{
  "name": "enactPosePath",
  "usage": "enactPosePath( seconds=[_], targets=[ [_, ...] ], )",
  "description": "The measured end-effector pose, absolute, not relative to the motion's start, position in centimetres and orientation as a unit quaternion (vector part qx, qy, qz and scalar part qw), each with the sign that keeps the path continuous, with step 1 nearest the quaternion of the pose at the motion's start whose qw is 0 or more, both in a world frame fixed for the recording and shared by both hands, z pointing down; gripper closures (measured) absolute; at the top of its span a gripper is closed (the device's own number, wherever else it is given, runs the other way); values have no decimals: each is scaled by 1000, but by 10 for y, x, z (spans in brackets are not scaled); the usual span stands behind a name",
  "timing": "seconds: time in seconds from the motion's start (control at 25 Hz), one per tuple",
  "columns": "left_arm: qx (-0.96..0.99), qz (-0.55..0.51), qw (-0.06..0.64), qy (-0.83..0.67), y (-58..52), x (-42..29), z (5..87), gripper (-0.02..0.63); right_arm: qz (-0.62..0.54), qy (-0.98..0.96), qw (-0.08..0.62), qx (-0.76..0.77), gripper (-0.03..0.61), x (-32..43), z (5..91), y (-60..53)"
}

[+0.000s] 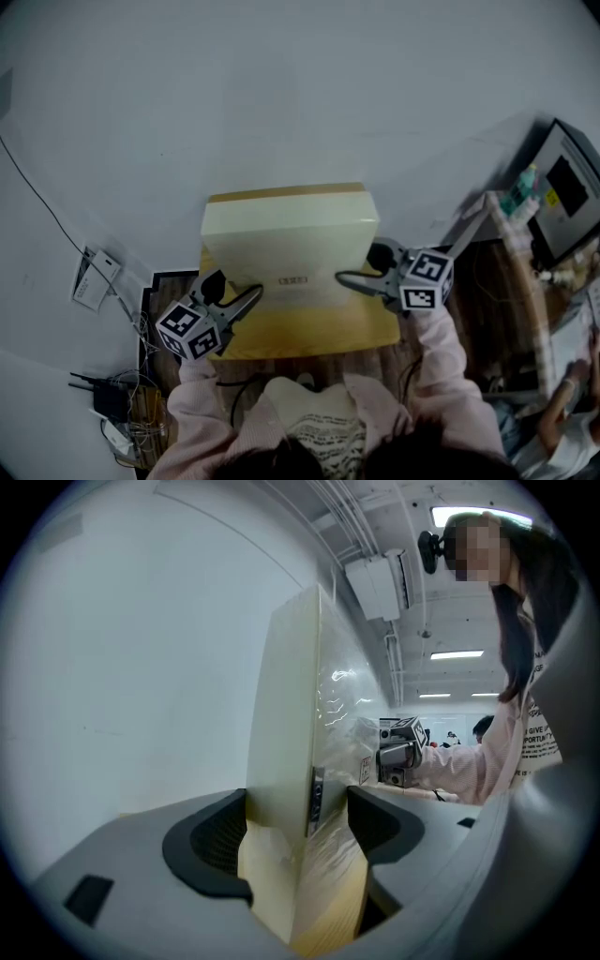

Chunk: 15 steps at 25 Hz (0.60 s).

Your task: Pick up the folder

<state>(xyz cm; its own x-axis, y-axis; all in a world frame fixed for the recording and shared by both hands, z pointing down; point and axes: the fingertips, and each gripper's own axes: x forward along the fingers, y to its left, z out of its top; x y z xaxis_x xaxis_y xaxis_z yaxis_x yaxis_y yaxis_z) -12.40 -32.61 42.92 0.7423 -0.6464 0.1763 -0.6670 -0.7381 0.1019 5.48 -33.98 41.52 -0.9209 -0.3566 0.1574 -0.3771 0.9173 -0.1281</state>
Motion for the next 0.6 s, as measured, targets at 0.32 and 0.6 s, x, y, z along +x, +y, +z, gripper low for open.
enactPosePath(
  seconds=[0.32,0.6],
  targets=[
    [927,43,68,-366,-317,-116,410,262,67,-978,46,194,265,63,396,-331],
    [924,23,62,-377,-307,-111,398,262,61,-978,25,199,265,70,383,-323]
  ],
)
